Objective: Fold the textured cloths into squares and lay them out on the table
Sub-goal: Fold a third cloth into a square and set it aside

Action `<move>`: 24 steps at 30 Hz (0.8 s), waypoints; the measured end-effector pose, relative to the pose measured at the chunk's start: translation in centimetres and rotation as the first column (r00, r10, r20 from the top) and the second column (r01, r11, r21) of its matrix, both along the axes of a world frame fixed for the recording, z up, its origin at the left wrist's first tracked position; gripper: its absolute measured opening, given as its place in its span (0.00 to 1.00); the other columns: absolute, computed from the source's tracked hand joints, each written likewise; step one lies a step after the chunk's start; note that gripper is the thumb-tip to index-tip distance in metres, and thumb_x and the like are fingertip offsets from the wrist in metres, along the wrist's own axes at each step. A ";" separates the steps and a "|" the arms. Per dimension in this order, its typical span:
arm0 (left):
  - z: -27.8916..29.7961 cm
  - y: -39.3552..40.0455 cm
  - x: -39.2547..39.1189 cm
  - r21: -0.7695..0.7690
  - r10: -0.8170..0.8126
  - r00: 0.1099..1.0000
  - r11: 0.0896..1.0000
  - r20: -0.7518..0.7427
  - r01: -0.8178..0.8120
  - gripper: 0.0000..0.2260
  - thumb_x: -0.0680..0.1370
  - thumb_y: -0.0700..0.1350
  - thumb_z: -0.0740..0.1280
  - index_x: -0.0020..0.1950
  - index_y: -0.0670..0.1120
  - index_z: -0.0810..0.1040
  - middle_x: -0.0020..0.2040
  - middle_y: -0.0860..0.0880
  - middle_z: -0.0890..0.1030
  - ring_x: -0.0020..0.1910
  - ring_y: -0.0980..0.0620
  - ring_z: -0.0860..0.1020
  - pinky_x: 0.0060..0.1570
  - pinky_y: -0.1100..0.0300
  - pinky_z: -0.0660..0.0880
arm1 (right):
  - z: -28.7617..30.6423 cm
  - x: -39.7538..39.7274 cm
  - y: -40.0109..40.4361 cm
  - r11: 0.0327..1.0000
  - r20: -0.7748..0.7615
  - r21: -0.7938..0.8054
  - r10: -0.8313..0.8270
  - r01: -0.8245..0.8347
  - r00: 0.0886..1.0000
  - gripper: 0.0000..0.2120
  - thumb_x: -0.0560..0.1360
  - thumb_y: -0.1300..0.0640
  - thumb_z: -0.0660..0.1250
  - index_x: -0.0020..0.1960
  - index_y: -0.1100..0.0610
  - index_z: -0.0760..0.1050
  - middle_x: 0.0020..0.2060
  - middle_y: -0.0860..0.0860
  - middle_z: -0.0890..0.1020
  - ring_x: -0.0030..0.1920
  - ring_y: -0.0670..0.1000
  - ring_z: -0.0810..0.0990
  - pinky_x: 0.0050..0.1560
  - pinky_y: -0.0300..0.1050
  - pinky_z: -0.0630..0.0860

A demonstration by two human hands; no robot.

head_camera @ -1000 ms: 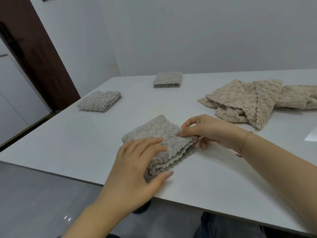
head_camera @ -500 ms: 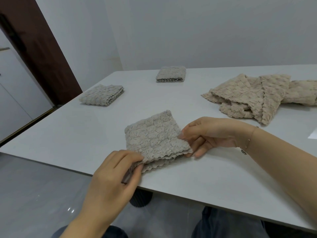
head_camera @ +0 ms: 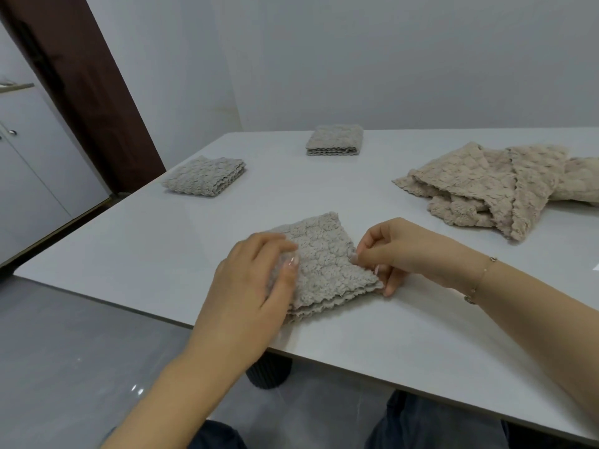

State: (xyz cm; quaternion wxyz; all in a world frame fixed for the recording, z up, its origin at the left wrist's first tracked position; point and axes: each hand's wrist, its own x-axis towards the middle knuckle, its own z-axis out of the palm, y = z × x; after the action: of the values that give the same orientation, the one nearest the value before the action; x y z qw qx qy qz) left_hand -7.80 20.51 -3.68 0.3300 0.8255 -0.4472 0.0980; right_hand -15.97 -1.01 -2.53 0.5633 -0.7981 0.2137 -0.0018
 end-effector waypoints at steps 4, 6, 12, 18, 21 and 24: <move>-0.5 -2.6 1.2 0.381 0.083 0.995 0.923 -0.052 -0.057 0.26 0.80 0.63 0.43 0.77 0.57 0.53 0.78 0.56 0.51 0.76 0.59 0.45 0.75 0.53 0.45 | 0.2 -0.1 0.4 0.983 0.026 -0.185 -0.017 0.022 1.000 0.08 0.72 0.60 0.72 0.43 0.63 0.75 0.29 0.53 0.80 0.23 0.52 0.78 0.24 0.42 0.75; -1.4 -3.1 1.4 0.496 0.107 0.993 0.866 -0.048 -0.069 0.27 0.79 0.64 0.43 0.77 0.58 0.44 0.78 0.56 0.42 0.76 0.58 0.39 0.75 0.51 0.39 | 0.1 -0.1 0.6 0.942 0.149 -0.316 -0.067 0.112 0.987 0.04 0.71 0.61 0.71 0.42 0.59 0.75 0.34 0.52 0.81 0.26 0.53 0.80 0.28 0.45 0.77; -2.4 -3.2 1.5 0.476 0.125 0.992 0.874 -0.031 -0.095 0.27 0.80 0.61 0.42 0.77 0.58 0.41 0.78 0.56 0.40 0.76 0.58 0.37 0.75 0.50 0.39 | -0.7 1.8 2.0 0.620 0.368 -0.771 0.246 0.146 0.897 0.16 0.80 0.54 0.59 0.66 0.55 0.72 0.65 0.49 0.75 0.65 0.46 0.71 0.67 0.38 0.65; -2.8 -3.0 1.8 0.423 0.126 0.987 0.903 -0.104 -0.071 0.24 0.79 0.60 0.38 0.76 0.61 0.39 0.77 0.59 0.38 0.75 0.55 0.32 0.74 0.51 0.35 | -3.5 3.2 1.3 0.605 -0.054 -0.759 0.309 -0.240 0.950 0.27 0.81 0.44 0.46 0.78 0.52 0.48 0.77 0.46 0.49 0.76 0.41 0.45 0.76 0.41 0.42; -2.8 -3.2 1.8 0.438 0.167 0.977 0.894 -0.133 -0.093 0.23 0.80 0.61 0.39 0.75 0.64 0.41 0.77 0.61 0.39 0.75 0.47 0.33 0.74 0.50 0.34 | -3.6 3.2 1.4 0.606 -0.040 -0.766 0.291 -0.216 0.956 0.27 0.81 0.44 0.47 0.78 0.51 0.51 0.77 0.45 0.52 0.76 0.41 0.47 0.76 0.43 0.43; -2.2 -3.2 2.4 0.380 0.160 0.952 0.923 -0.259 -0.052 0.22 0.81 0.59 0.41 0.75 0.64 0.45 0.78 0.60 0.42 0.77 0.48 0.39 0.75 0.52 0.38 | -3.4 3.2 1.2 0.720 0.036 -0.670 0.273 -0.179 0.961 0.26 0.81 0.44 0.53 0.76 0.50 0.56 0.76 0.45 0.59 0.75 0.42 0.54 0.74 0.40 0.49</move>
State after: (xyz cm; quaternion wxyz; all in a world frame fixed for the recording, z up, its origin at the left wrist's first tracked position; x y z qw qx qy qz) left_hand -5.39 17.33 -5.93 0.2241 0.9014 -0.3595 -0.0900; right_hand -12.81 0.17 -5.91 0.2533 -0.9634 0.0623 -0.0612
